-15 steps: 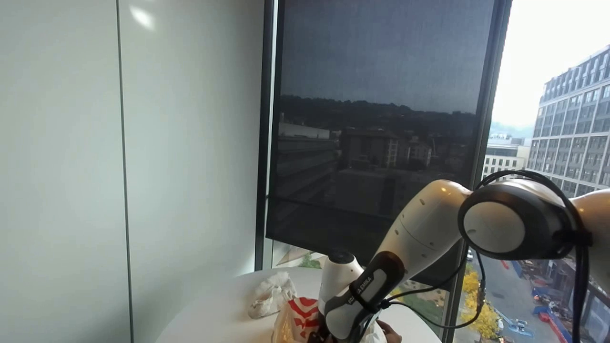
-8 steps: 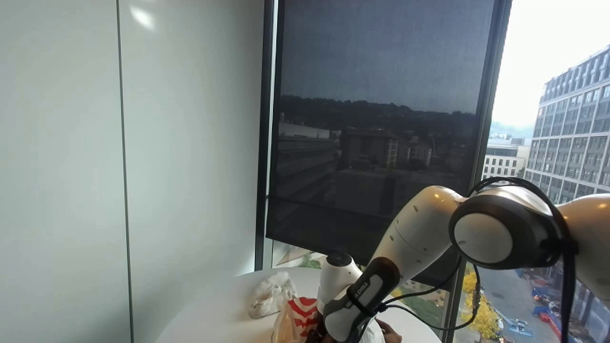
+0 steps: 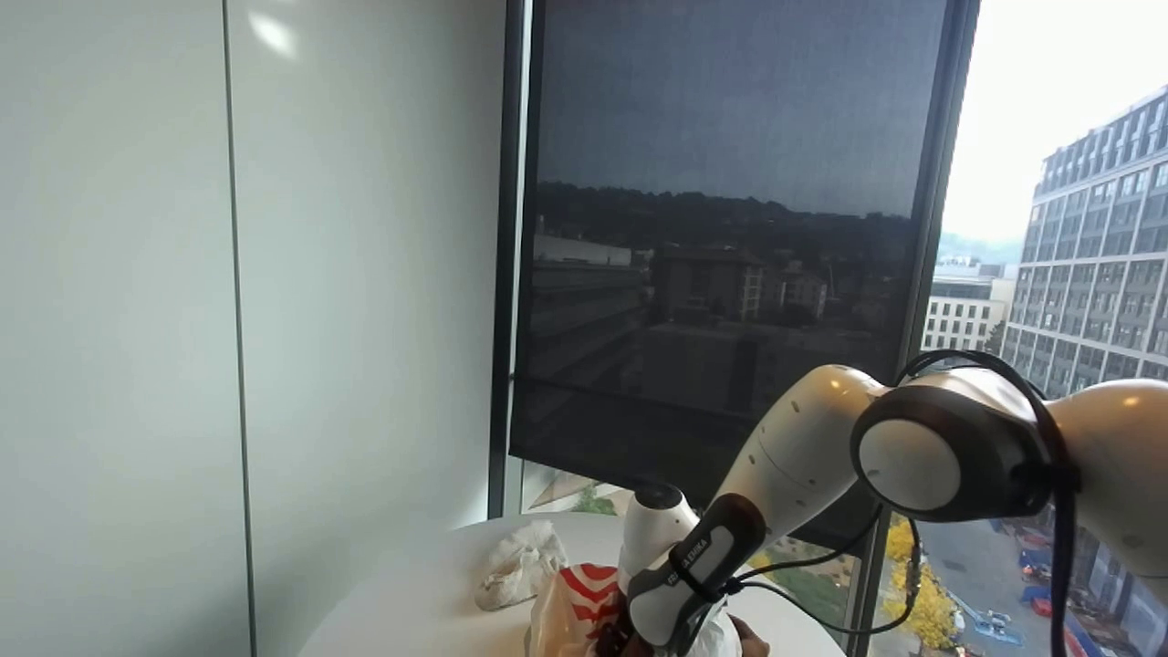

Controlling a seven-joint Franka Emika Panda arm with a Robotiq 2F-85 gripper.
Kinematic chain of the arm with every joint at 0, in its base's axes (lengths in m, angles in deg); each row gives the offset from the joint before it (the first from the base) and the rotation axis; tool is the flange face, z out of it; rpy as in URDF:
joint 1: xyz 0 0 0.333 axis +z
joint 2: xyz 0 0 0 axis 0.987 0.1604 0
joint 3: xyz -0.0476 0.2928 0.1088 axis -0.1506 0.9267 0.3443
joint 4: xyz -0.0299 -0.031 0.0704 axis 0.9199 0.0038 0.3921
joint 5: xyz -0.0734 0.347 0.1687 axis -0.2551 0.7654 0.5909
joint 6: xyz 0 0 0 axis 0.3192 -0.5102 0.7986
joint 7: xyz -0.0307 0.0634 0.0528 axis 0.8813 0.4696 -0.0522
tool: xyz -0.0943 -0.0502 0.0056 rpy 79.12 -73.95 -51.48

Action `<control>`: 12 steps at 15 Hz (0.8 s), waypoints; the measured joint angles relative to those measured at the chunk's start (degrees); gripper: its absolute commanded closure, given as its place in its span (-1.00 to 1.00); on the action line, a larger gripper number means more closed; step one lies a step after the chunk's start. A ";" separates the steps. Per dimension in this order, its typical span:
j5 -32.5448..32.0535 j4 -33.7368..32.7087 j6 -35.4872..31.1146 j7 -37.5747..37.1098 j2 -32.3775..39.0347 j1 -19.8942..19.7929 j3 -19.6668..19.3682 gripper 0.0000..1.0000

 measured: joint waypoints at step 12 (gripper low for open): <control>0.02 -3.43 0.03 0.01 2.20 -0.48 0.06 -0.52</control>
